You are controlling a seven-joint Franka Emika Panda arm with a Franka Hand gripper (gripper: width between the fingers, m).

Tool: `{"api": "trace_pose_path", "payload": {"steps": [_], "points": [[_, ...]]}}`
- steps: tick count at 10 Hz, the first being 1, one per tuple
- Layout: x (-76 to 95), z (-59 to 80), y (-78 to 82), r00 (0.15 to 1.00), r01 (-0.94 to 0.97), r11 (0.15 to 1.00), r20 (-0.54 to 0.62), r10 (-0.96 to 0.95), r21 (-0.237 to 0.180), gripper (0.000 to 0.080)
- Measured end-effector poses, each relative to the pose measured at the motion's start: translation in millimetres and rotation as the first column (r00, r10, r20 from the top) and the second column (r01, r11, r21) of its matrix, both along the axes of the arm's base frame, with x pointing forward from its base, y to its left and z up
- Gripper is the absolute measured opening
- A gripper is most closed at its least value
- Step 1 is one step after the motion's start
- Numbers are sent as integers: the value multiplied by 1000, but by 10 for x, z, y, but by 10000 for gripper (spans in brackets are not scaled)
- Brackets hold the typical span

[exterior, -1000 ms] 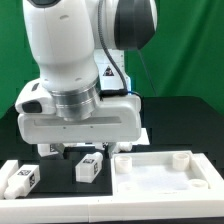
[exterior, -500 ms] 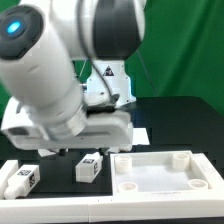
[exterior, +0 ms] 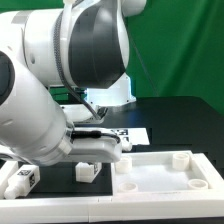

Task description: Assemble one leg

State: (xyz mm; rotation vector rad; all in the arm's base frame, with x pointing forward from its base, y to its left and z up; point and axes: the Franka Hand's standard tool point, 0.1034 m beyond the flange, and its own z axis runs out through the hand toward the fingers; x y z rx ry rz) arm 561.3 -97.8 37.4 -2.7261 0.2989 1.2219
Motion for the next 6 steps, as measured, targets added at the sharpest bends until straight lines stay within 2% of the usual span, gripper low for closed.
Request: {"api": "trace_pose_path", "payload": {"steps": [4, 6], "points": [[-56, -99, 85, 999, 25, 999, -36, -26, -24, 649], [-112, -210, 91, 998, 28, 999, -58, -30, -27, 649]]}}
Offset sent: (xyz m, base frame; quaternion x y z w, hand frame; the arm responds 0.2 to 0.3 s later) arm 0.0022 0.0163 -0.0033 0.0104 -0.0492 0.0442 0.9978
